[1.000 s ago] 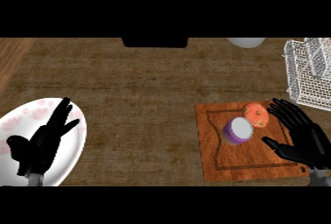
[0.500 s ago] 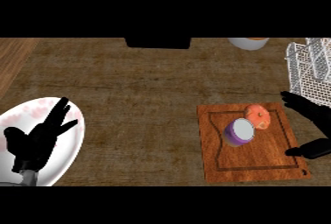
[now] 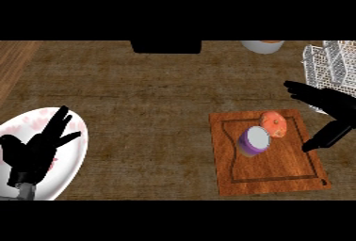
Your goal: Pick the squash from the cutting board and place it in the tiered basket
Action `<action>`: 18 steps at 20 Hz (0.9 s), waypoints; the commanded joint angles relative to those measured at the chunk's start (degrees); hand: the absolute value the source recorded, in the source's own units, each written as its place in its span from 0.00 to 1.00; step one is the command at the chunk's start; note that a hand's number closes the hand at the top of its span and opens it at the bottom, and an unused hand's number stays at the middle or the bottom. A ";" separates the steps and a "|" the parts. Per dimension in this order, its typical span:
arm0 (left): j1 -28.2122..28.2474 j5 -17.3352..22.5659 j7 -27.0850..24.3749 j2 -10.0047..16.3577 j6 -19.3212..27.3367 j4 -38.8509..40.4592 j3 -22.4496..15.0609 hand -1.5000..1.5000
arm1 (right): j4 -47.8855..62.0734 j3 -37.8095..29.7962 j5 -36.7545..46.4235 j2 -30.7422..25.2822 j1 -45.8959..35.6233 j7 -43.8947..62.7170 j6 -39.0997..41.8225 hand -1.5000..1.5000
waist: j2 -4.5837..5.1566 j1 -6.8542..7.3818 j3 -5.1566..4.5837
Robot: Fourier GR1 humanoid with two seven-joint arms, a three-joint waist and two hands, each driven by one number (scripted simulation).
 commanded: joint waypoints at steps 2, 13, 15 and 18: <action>1.21 -2.51 -0.47 0.31 0.68 7.52 1.02 0.50 | 4.74 1.90 0.96 0.66 -4.56 4.23 7.03 0.00 | 0.61 -0.46 -0.62; 2.68 -2.79 -0.23 0.46 -0.11 5.91 3.16 0.50 | 8.55 0.29 6.06 -1.39 -6.51 7.90 9.85 0.00 | 0.24 -1.29 -0.63; 1.15 -2.23 1.09 0.51 -0.98 7.02 3.23 0.50 | 13.61 -0.65 6.68 -1.11 -7.85 4.50 11.65 0.00 | 0.50 -0.92 -0.58; 2.80 -1.88 1.66 1.95 -2.34 5.24 3.82 0.50 | 13.80 -0.30 7.72 0.00 -8.54 4.73 12.82 0.00 | 0.38 -0.76 -0.58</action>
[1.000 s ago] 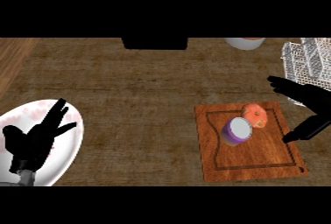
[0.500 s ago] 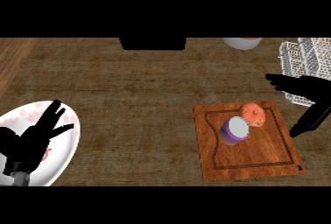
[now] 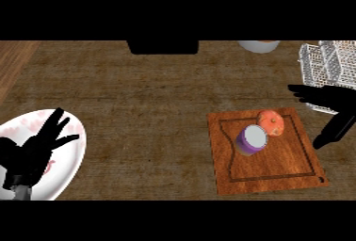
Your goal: Pick the squash from the cutting board and place it in the tiered basket
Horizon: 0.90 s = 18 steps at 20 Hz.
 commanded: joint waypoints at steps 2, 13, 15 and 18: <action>-0.17 -4.59 0.67 -2.79 2.90 6.62 -1.80 0.50 | 3.45 -0.50 2.16 1.92 -0.57 -2.10 1.27 0.00 | 0.68 -0.20 -0.77; 0.60 -3.13 0.76 0.43 -1.78 6.65 2.62 0.50 | 8.89 -2.04 7.34 6.15 -0.99 -8.68 -0.87 0.00 | 0.60 0.15 -0.76; 1.49 -1.12 3.61 2.63 -3.19 3.66 4.42 0.50 | 11.10 -1.99 9.28 3.41 -0.38 -13.01 0.93 0.00 | 0.65 0.47 -0.71; 2.22 -3.28 3.69 0.74 -1.93 3.08 3.22 0.50 | 10.79 -1.14 11.18 9.05 -1.03 -10.53 -2.79 0.00 | 0.60 0.40 -0.73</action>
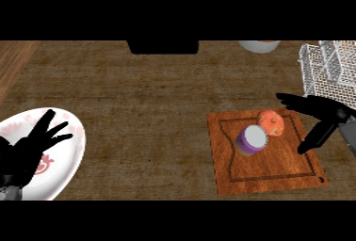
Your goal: Pick the squash from the cutting board and place it in the tiered basket
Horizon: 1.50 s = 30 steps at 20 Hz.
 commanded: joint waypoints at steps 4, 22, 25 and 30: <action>-1.18 -2.07 1.01 -1.96 -0.47 5.27 0.44 0.50 | 7.29 -1.32 3.98 3.81 -4.80 -2.21 -1.14 0.00 | 0.65 0.25 -0.67; 3.56 -4.07 -1.06 -3.21 -3.09 3.36 3.24 0.50 | 7.77 -1.42 9.61 13.24 -1.00 -4.28 -4.96 0.00 | 0.41 -0.06 -0.70; 1.95 -5.02 0.86 -5.35 -1.44 3.10 1.95 0.50 | 6.27 -2.46 10.31 11.29 -2.86 -10.43 -5.34 1.00 | 0.51 -0.05 -0.67; -0.92 -6.07 2.29 -5.71 -1.43 5.17 2.85 0.50 | 6.00 -5.13 10.56 12.10 -0.49 -12.14 -10.50 1.00 | 0.56 -0.40 -0.68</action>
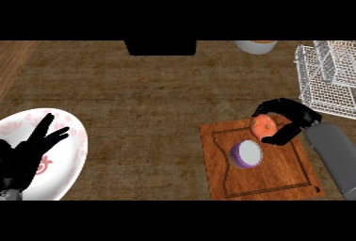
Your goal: Pick the squash from the cutting board and place it in the tiered basket
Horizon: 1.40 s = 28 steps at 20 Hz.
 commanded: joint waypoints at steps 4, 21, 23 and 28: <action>-0.74 0.07 1.31 0.32 -2.92 4.51 2.58 0.50 | -0.41 -3.56 -0.12 1.86 2.20 -0.87 -4.13 1.00 | 1.14 0.24 -0.21; 1.82 -1.17 4.21 0.17 -0.08 1.57 3.12 0.50 | -23.74 7.36 25.44 6.62 -11.29 40.75 -39.56 1.00 | -1.57 -2.71 -0.88; 3.98 -1.35 3.68 -1.24 0.50 -0.07 2.22 0.50 | -28.43 7.33 28.26 6.14 -12.33 47.19 -41.75 1.00 | -1.90 -3.45 -0.68; 5.39 -0.46 1.62 -0.16 -1.49 0.64 3.80 0.50 | -40.62 10.61 37.02 8.72 -14.22 65.60 -41.53 1.00 | -0.76 -3.00 -0.47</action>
